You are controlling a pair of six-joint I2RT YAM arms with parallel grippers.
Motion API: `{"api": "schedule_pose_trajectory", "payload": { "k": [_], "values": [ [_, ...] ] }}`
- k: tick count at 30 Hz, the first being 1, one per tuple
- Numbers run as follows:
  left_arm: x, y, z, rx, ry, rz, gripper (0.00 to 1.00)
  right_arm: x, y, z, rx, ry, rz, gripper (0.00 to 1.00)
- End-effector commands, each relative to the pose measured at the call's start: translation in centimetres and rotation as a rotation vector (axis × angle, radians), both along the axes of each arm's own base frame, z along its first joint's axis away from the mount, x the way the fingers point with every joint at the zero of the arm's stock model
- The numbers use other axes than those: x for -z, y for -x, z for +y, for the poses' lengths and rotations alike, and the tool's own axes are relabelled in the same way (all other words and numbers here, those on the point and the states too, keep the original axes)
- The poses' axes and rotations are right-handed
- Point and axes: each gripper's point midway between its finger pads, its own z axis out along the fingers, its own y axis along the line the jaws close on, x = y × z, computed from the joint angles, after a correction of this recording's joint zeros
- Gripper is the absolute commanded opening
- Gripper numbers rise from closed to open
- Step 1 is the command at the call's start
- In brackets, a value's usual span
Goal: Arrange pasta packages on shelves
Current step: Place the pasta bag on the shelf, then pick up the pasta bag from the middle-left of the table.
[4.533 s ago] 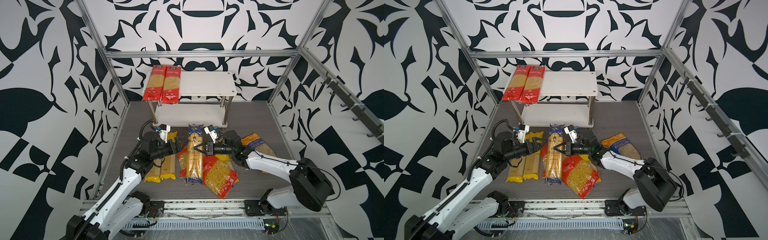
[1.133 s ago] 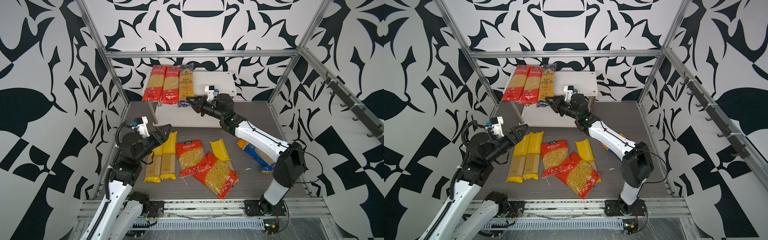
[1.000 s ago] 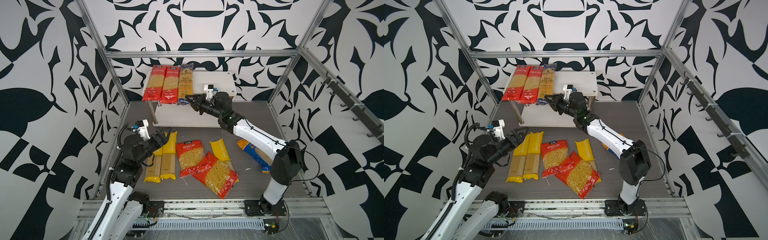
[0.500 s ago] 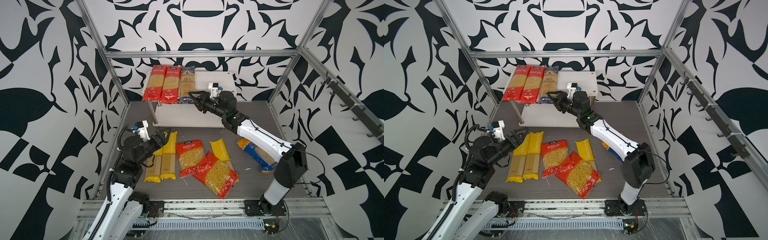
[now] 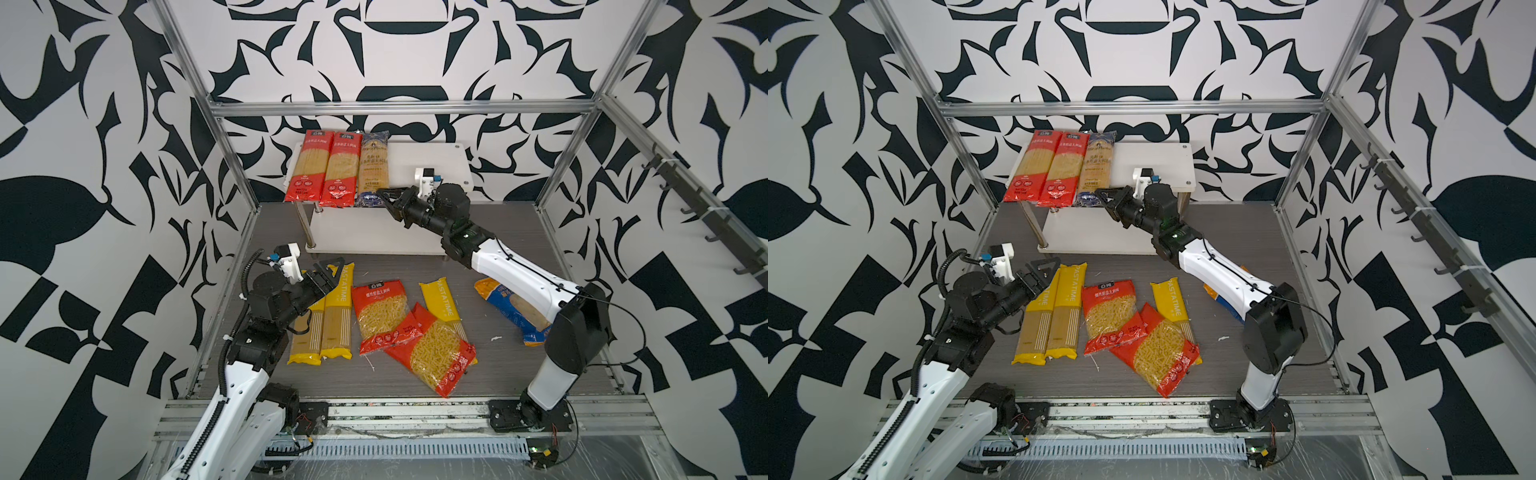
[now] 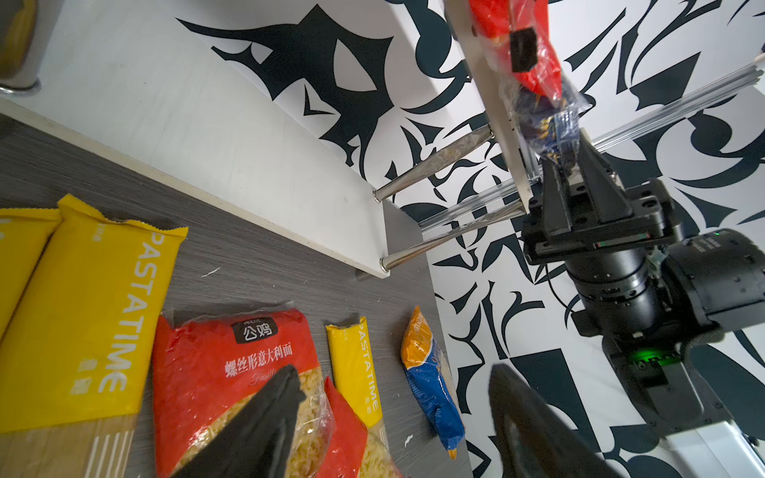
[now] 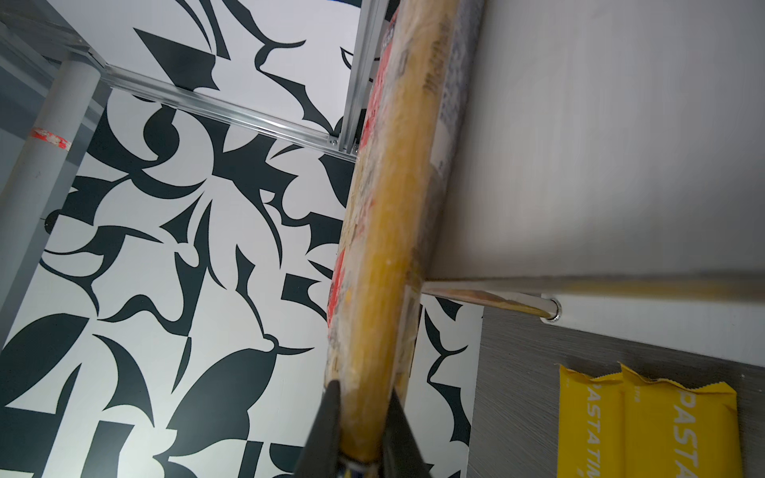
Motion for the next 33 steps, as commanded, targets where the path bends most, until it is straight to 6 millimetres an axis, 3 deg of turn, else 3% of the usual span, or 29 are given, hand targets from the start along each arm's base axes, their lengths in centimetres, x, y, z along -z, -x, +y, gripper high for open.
{"api": "schedule_pose_trajectory", "payload": {
  "k": [1, 4, 7, 9, 11, 19, 25, 28, 33],
  "values": [
    [-0.2, 0.1, 0.0, 0.004, 0.011, -0.013, 0.76, -5.4, 0.7, -0.2, -0.017, -0.091, -0.132, 0.12],
    [-0.2, 0.1, 0.0, 0.002, 0.008, -0.013, 0.76, -5.3, 0.7, -0.3, -0.014, -0.083, -0.137, 0.13],
    [-0.1, 0.1, 0.2, -0.008, -0.005, -0.012, 0.76, -5.5, 1.2, -0.4, -0.028, -0.085, -0.158, 0.28],
    [0.0, 0.1, 0.4, -0.019, -0.019, -0.010, 0.76, -5.5, 2.0, -0.5, -0.046, -0.073, -0.174, 0.45],
    [0.3, 0.2, 0.6, -0.025, -0.035, -0.005, 0.76, -5.2, 2.9, -0.9, -0.060, -0.053, -0.183, 0.52],
    [3.4, 0.4, 1.7, -0.074, -0.105, 0.057, 0.75, -0.5, 6.4, -3.6, -0.030, 0.091, -0.172, 0.56],
    [6.7, 1.0, 2.2, -0.118, -0.186, 0.125, 0.74, 5.4, 8.9, -5.6, -0.016, 0.173, -0.096, 0.56],
    [9.2, 1.5, 2.1, -0.134, -0.247, 0.175, 0.73, 9.8, 10.4, -6.0, -0.006, 0.253, -0.038, 0.51],
    [13.9, 2.1, 1.6, -0.170, -0.390, 0.286, 0.73, 18.7, 13.7, -2.7, -0.068, 0.464, 0.040, 0.40]
  ]
}}
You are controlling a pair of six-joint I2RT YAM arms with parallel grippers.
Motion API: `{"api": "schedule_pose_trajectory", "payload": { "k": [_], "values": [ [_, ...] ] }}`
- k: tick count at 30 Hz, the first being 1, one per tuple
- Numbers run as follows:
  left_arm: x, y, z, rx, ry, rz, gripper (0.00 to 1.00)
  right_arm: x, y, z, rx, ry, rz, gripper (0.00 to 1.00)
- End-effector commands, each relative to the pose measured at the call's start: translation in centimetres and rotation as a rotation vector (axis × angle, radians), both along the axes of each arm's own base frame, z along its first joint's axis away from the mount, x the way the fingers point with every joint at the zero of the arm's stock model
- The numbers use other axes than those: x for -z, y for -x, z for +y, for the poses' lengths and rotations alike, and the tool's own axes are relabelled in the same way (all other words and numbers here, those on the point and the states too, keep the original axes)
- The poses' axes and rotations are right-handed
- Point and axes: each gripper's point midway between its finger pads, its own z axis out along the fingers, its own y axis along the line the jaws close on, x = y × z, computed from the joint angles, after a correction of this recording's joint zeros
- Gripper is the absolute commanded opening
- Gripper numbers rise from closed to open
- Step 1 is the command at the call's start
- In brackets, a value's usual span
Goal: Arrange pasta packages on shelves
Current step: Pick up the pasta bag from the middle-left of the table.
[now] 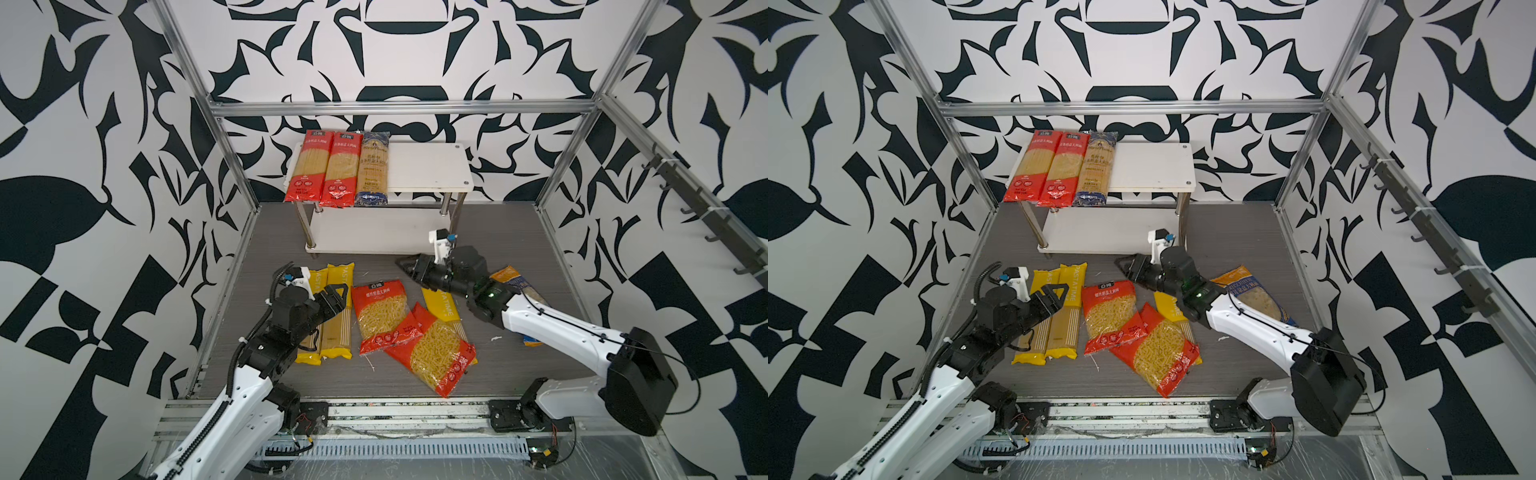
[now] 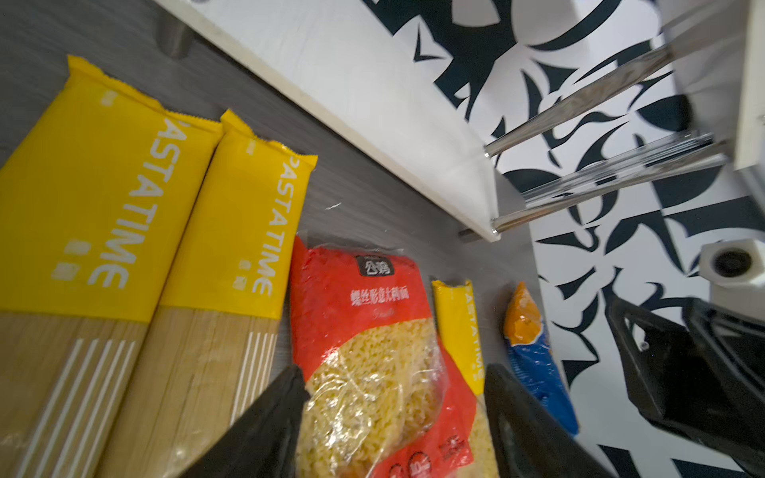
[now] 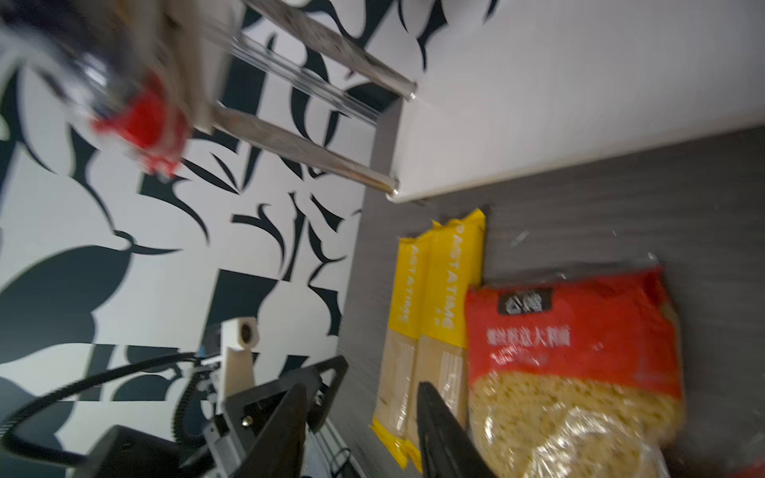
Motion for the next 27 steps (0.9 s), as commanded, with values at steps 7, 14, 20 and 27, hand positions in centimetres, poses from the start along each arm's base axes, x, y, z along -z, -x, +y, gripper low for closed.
{"api": "schedule_pose_trajectory", "payload": {
  "k": [7, 14, 20, 27],
  "values": [
    [7.5, 0.3, 2.4, -0.130, -0.248, 0.186, 0.73, 9.2, 3.3, 9.3, -0.119, 0.165, 0.030, 0.29],
    [8.2, 1.2, 6.2, -0.243, -0.233, 0.221, 0.73, 13.9, 5.2, 15.3, -0.200, 0.204, 0.116, 0.27],
    [8.0, 1.7, 6.6, -0.248, -0.204, 0.220, 0.73, 18.4, 3.8, 12.4, -0.053, 0.387, 0.188, 0.37],
    [8.4, 1.2, 5.8, -0.232, -0.174, 0.223, 0.73, 19.8, 1.4, 9.1, 0.013, 0.501, 0.222, 0.54]
  ]
}}
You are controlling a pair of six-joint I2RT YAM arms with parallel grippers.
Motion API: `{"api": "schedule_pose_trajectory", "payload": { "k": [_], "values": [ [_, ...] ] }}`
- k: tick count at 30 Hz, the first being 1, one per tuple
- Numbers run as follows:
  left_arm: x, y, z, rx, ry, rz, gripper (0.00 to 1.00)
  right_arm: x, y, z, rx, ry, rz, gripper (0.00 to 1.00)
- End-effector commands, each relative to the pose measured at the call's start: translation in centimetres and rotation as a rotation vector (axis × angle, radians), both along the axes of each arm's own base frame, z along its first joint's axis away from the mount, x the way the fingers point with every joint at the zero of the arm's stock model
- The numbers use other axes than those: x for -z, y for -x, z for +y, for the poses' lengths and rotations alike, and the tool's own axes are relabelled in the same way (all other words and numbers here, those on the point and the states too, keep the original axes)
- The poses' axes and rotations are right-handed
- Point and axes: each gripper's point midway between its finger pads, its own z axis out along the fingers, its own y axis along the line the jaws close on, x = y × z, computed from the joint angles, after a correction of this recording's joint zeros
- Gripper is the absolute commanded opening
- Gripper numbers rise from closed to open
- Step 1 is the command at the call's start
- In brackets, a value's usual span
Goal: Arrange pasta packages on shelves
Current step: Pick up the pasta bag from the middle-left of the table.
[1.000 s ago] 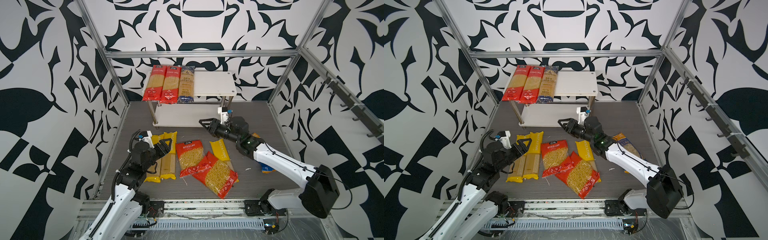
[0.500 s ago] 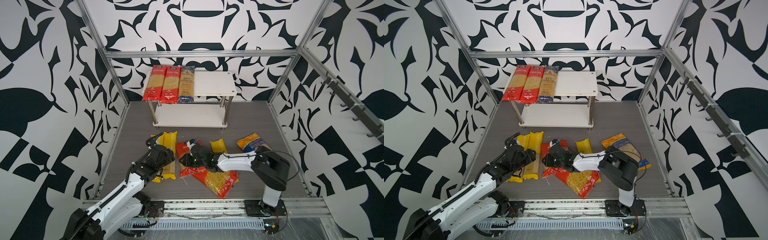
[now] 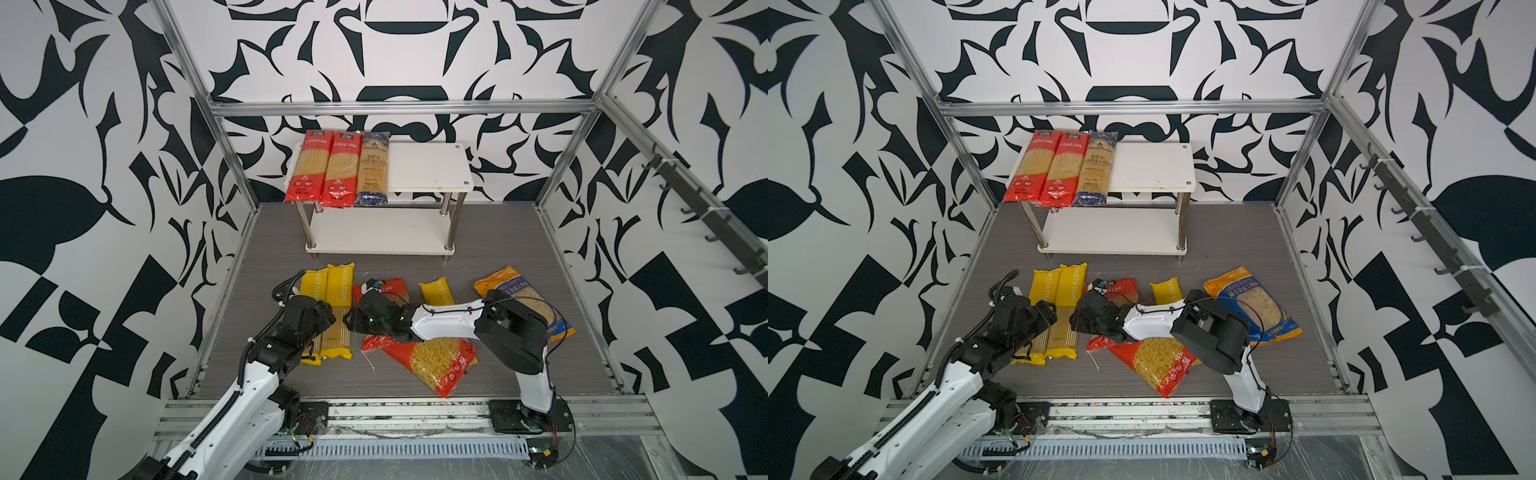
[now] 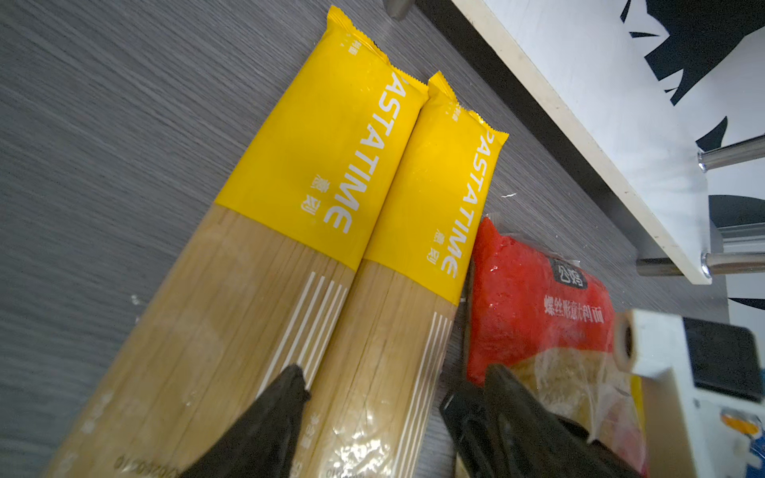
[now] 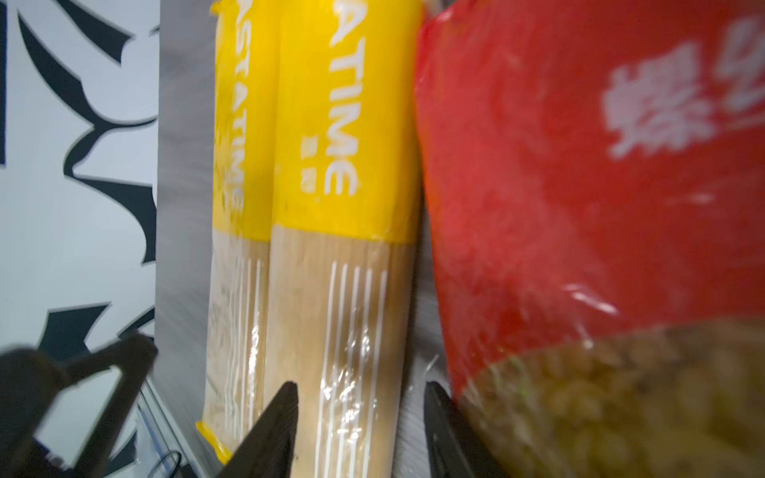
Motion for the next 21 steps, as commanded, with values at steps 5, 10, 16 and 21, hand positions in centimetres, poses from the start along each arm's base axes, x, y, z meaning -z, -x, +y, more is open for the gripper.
{"api": "schedule_pose_trajectory", "payload": {
  "k": [5, 10, 16, 21],
  "values": [
    [1.5, -0.2, -0.6, 0.006, 0.027, 0.043, 0.73, 1.8, -2.8, -1.2, 0.053, 0.061, 0.009, 0.55],
    [1.3, -0.3, -0.7, 0.004, 0.033, 0.035, 0.73, 2.6, -3.1, 1.2, 0.044, 0.013, 0.035, 0.50],
    [0.9, -0.4, -0.7, 0.001, 0.039, 0.020, 0.73, 3.7, -2.6, 2.6, 0.040, -0.032, 0.059, 0.39],
    [0.4, -0.4, -0.7, 0.002, 0.044, 0.013, 0.73, 2.5, -2.5, 3.7, 0.008, -0.097, 0.041, 0.16]
  ]
}}
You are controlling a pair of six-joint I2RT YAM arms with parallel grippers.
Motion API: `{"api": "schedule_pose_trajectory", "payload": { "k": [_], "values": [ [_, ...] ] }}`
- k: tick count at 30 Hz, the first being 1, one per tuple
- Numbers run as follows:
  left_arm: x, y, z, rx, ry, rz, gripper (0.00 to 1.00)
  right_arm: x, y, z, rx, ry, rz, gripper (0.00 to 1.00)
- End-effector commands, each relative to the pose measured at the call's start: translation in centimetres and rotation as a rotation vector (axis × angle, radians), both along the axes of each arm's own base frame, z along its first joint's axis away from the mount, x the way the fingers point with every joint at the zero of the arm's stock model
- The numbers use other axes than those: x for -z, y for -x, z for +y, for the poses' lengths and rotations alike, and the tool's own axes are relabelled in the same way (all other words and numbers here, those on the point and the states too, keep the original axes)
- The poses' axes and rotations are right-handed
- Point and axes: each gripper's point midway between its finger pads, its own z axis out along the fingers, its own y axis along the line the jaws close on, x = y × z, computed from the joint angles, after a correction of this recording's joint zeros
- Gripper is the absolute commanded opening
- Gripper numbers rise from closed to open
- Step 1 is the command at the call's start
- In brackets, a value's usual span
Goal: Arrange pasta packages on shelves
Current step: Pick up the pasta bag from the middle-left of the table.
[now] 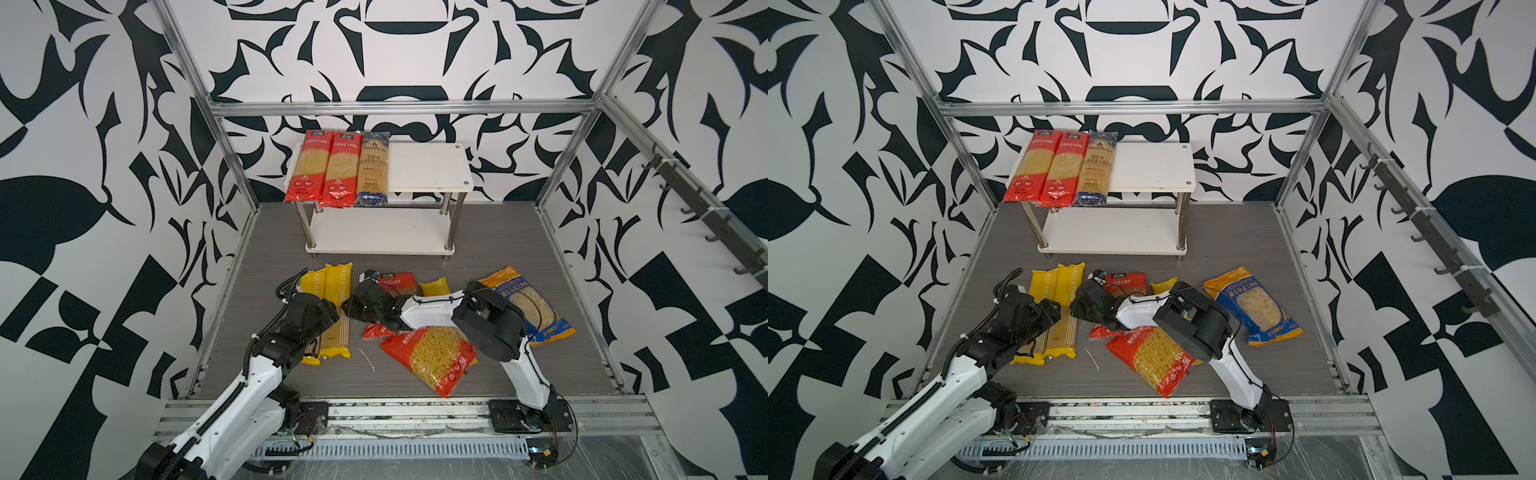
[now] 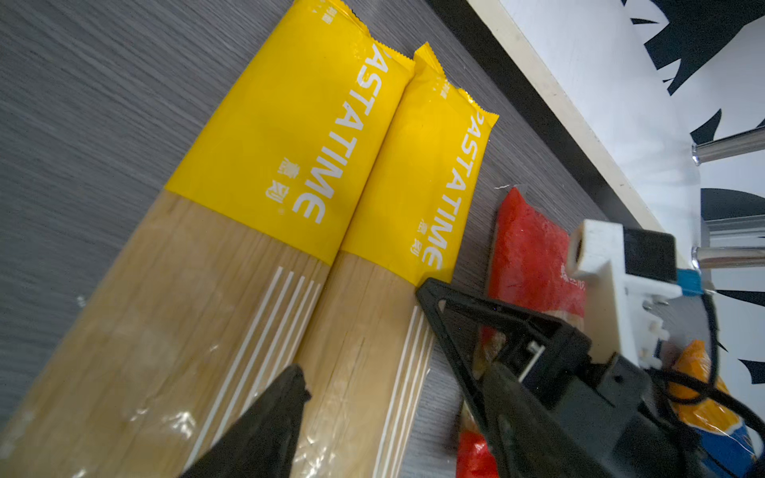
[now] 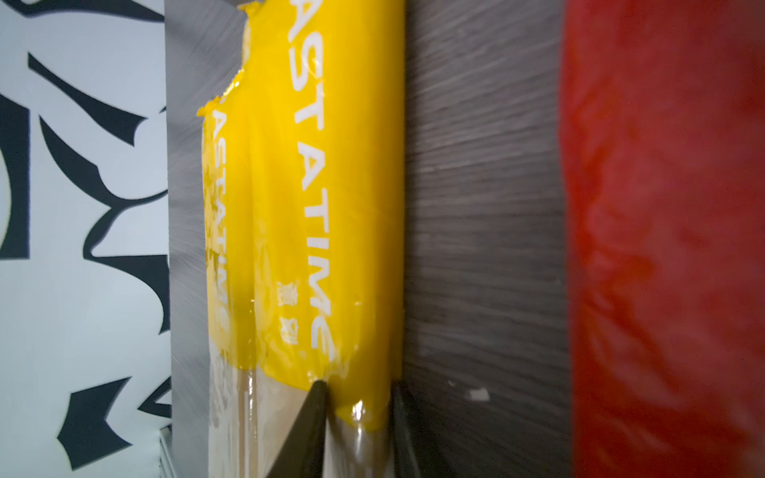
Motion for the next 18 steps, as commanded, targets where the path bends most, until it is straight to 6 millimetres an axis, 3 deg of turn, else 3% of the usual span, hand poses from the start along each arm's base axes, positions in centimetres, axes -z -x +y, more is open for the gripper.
{"api": "schedule_pose_trajectory", "payload": {
  "k": [1, 6, 9, 14, 18],
  "values": [
    [-0.1, 0.2, 0.2, -0.011, 0.006, 0.000, 0.72, 0.1, 1.3, 0.8, -0.060, -0.014, 0.010, 0.13],
    [-1.3, 0.3, 0.4, -0.015, 0.012, -0.028, 0.73, -5.1, 1.5, 1.5, -0.138, -0.078, -0.095, 0.01],
    [-2.5, 0.3, 0.4, -0.010, 0.015, -0.049, 0.72, -8.3, 2.0, 0.8, -0.171, -0.091, -0.152, 0.00],
    [-4.3, 0.1, -0.1, 0.009, 0.043, -0.079, 0.72, -12.5, 4.0, -2.4, -0.219, -0.088, -0.221, 0.00],
    [-4.3, -0.2, -1.6, 0.064, 0.083, -0.066, 0.71, -13.0, 4.9, -6.8, -0.207, -0.065, -0.224, 0.00]
  ]
}}
